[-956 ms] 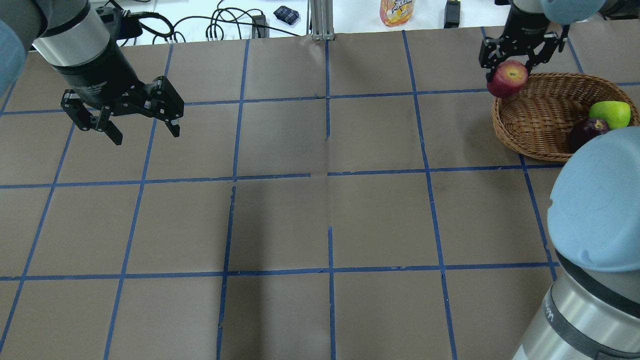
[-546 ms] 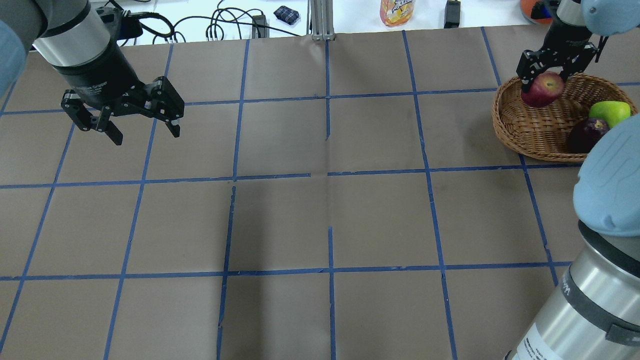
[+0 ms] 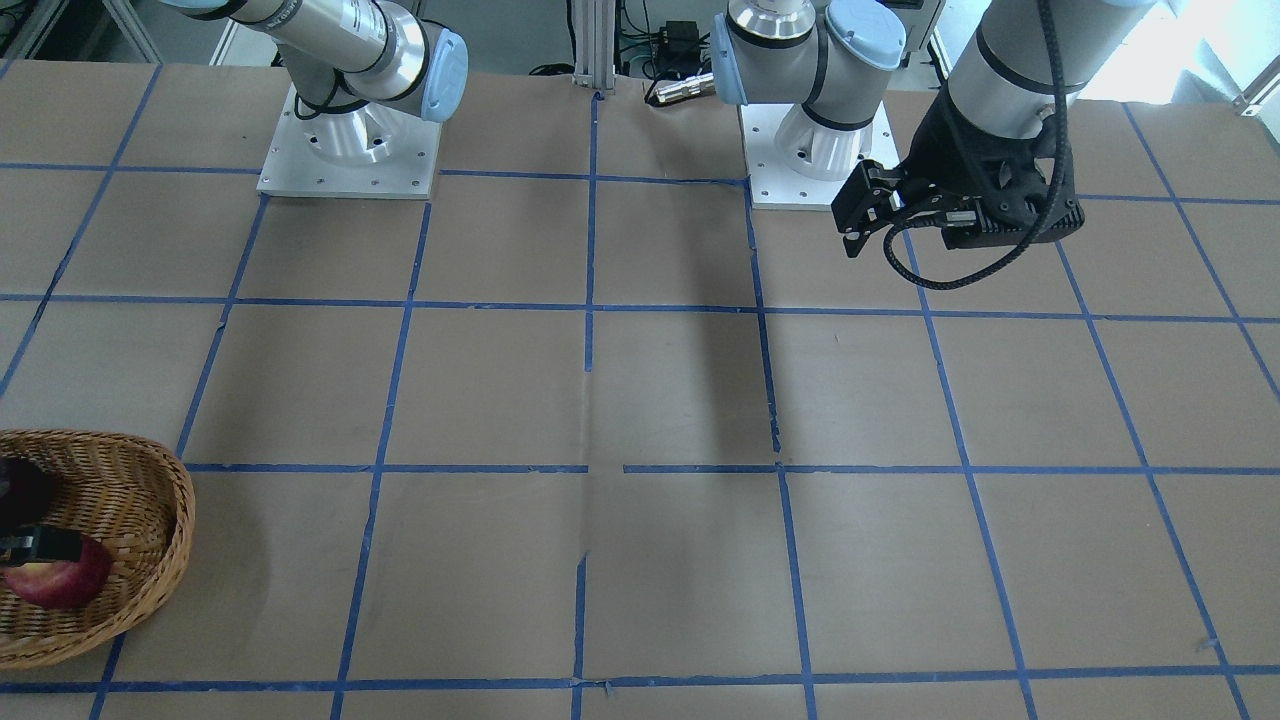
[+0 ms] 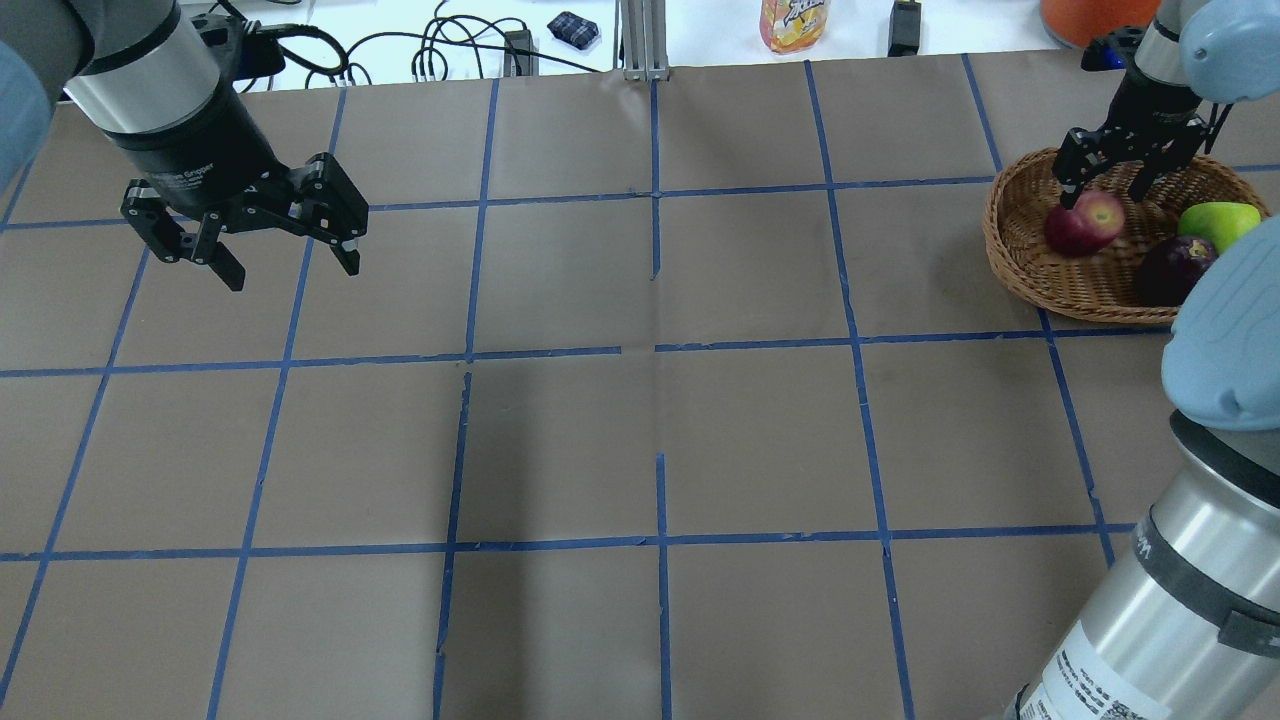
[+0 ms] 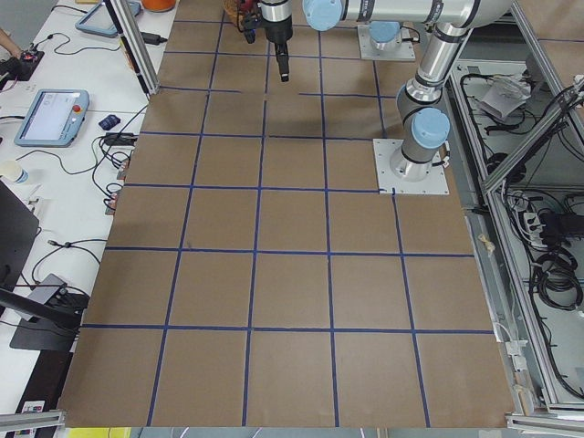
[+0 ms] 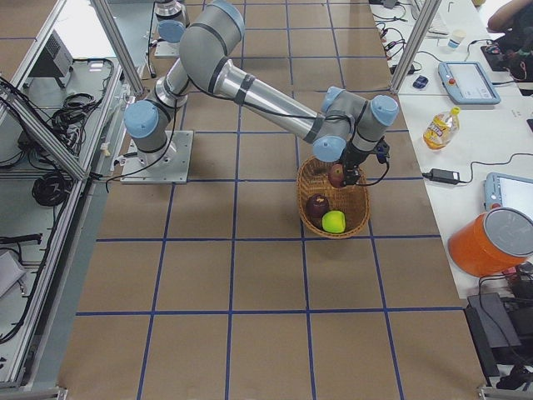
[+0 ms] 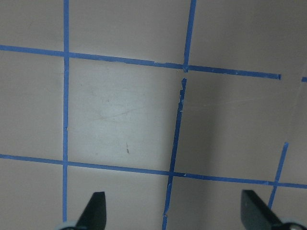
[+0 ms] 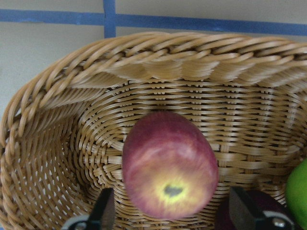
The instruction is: Put all apples into basket
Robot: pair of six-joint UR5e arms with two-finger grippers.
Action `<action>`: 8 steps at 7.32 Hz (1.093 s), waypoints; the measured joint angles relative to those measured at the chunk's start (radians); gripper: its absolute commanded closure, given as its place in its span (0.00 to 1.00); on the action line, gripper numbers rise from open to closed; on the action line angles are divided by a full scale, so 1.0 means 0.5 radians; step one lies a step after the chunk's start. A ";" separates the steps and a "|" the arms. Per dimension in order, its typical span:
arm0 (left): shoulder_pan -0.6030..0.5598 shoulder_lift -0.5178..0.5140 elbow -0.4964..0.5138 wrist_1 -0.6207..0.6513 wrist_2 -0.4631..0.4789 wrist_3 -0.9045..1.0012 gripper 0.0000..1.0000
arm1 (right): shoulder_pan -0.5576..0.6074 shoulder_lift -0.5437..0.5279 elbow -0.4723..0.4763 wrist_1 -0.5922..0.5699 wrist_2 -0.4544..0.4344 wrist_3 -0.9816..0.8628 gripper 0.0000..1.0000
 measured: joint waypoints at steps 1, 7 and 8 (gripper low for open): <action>0.000 0.000 -0.002 -0.002 0.000 0.000 0.00 | -0.002 -0.007 -0.003 0.047 -0.001 0.002 0.00; -0.003 0.012 -0.042 0.005 0.000 0.000 0.00 | 0.227 -0.731 -0.050 0.721 0.104 0.352 0.00; -0.003 0.012 -0.044 0.004 0.000 0.000 0.00 | 0.364 -0.840 -0.015 0.758 0.122 0.530 0.00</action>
